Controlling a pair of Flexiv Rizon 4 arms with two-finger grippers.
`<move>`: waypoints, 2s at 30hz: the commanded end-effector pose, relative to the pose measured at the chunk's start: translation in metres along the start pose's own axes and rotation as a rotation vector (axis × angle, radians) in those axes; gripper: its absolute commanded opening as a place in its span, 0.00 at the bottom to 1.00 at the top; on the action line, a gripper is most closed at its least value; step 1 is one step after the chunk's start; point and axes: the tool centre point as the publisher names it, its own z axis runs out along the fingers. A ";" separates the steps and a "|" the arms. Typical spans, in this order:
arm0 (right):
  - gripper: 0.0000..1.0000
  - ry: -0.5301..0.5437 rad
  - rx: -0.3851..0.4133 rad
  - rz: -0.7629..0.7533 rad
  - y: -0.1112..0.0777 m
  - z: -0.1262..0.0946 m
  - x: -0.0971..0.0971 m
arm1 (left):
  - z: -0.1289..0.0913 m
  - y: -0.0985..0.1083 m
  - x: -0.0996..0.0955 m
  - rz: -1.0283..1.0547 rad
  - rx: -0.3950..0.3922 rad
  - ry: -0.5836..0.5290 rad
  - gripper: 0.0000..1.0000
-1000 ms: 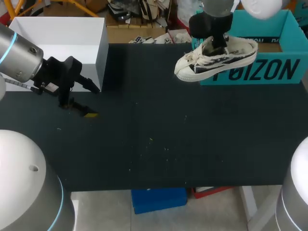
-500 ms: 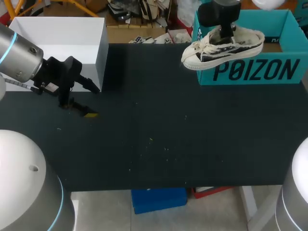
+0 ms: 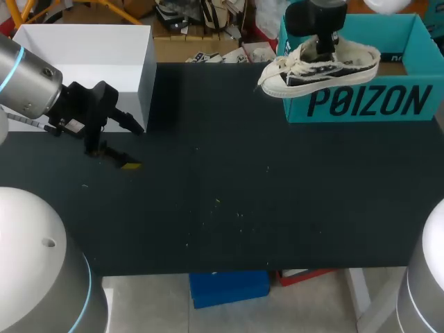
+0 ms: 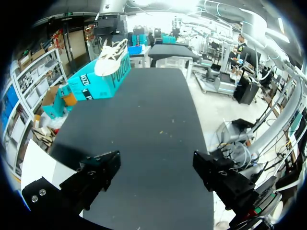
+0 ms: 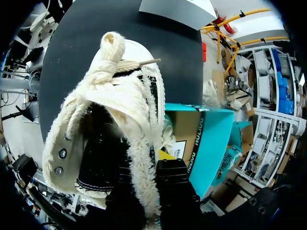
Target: Take the shoe out of the shoebox, open the shoe tongue, remove and reinsert the insole, then place the shoe into the shoebox
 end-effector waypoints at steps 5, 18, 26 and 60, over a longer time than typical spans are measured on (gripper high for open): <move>0.00 0.013 -0.033 -0.003 -0.033 0.012 -0.027 | 0.001 0.001 0.001 0.001 -0.001 -0.003 1.00; 0.00 0.050 -0.097 -0.033 -0.100 0.036 -0.089 | 0.001 0.001 0.001 0.001 -0.001 -0.003 1.00; 0.00 0.078 -0.102 -0.063 -0.133 0.056 -0.131 | 0.001 0.001 0.001 0.001 -0.001 -0.003 1.00; 0.00 0.167 -0.079 0.001 -0.127 0.153 -0.174 | 0.001 0.001 0.001 0.001 -0.001 -0.003 1.00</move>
